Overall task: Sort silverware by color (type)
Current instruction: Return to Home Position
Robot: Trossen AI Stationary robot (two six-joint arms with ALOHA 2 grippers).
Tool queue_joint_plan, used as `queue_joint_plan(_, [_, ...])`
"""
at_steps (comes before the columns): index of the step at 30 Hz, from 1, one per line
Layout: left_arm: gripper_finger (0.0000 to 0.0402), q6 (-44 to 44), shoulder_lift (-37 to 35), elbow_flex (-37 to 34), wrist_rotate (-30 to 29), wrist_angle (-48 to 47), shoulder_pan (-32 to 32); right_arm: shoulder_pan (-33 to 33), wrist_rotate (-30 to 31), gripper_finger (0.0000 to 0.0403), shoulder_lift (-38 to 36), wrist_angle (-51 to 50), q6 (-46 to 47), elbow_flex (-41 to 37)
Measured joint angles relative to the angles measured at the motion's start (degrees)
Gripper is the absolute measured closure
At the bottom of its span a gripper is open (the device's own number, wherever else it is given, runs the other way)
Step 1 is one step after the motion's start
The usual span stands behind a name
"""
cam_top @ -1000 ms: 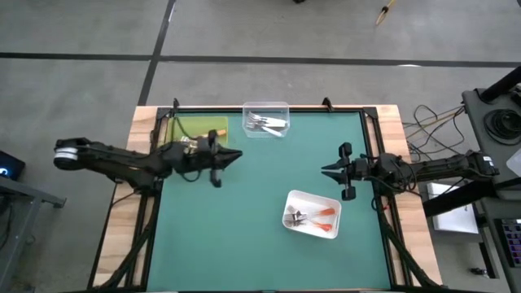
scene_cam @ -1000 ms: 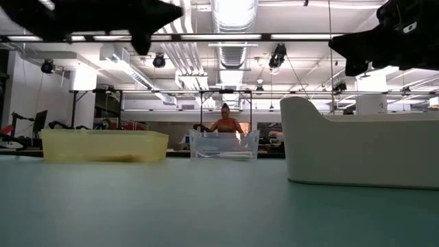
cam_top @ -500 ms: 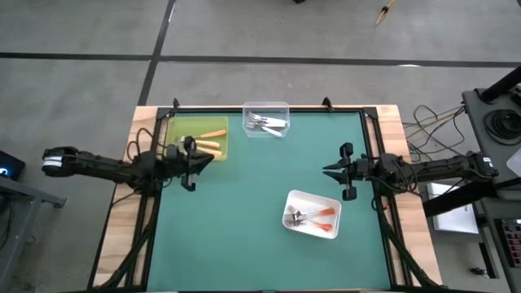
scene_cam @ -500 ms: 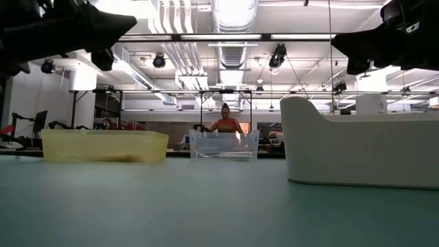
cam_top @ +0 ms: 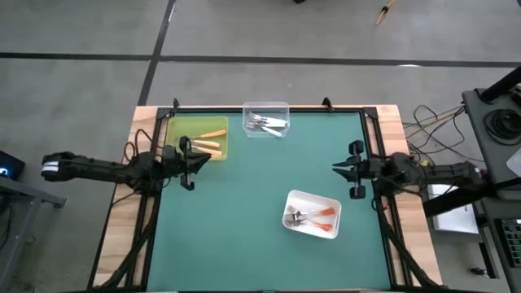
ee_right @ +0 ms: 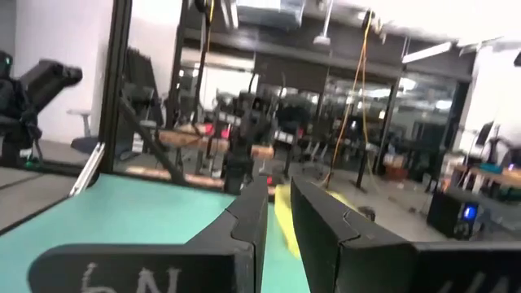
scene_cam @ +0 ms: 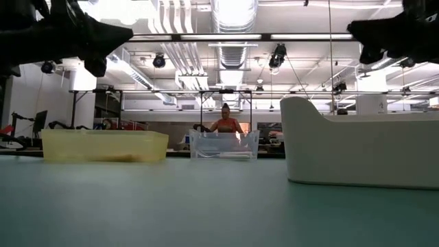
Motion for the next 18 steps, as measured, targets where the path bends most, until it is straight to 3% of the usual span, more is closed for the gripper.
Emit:
queue_joint_plan(5, [0.0402,0.0,-0.5,0.0,-0.3,-1.1,0.0,0.0,0.0,0.0355,-7.1,-5.8,-0.3,0.0])
queue_joint_plan(11, [0.0402,0.5,0.3,0.0,-4.1,-2.7,0.0,0.0,0.0,0.0355,-7.3,-8.8,0.9,0.0])
queue_joint_plan(18, [0.0402,-0.6,1.7,0.0,-4.4,-2.7,0.0,0.0,-0.4,0.0355,-6.4,-10.4,0.9,0.0])
